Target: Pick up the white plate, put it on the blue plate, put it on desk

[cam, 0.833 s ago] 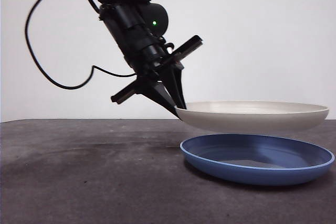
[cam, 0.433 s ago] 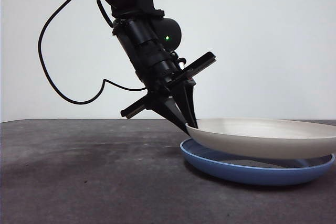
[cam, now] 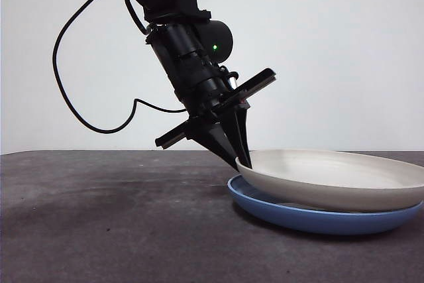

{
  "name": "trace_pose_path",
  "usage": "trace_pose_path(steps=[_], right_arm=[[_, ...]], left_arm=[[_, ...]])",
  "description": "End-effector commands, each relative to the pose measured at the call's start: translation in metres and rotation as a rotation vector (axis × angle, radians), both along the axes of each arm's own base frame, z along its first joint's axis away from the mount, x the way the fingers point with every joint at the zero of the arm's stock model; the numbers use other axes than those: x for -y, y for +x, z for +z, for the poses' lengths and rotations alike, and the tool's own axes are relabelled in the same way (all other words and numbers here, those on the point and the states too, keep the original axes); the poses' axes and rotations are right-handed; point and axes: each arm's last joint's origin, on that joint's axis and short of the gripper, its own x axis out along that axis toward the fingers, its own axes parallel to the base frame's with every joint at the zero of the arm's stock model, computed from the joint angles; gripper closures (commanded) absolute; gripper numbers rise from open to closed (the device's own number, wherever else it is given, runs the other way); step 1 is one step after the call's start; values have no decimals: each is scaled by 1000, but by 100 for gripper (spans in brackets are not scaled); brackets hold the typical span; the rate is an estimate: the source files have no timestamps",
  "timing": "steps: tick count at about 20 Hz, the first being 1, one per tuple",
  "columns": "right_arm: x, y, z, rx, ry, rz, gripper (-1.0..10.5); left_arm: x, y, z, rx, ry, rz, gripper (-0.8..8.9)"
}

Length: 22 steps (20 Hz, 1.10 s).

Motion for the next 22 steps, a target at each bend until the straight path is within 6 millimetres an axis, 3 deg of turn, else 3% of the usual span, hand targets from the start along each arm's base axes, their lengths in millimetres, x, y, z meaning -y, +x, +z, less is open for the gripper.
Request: trace_pose_path(steps=[1,7,12,16,19,22], right_arm=[[0,-1,4,25,-6,6,264],[0,-1,4,25,-6,6,264],[0,-1,4,24,-5,5,264],[0,-1,4,24,-5,6,264],[0,-1,4,24,-5,5,264],[0,-1,4,20,-3,2,264]], left_arm=[[6,2,-3,9,3,-22,785],[6,3,-2,14,-1,-21,769],[8,7,15,57,-20,-51,436],[8,12,38,125,-5,-80,340],[4,12,58,149,39,-100,210],[-1,8,87,155,47,-129,187]])
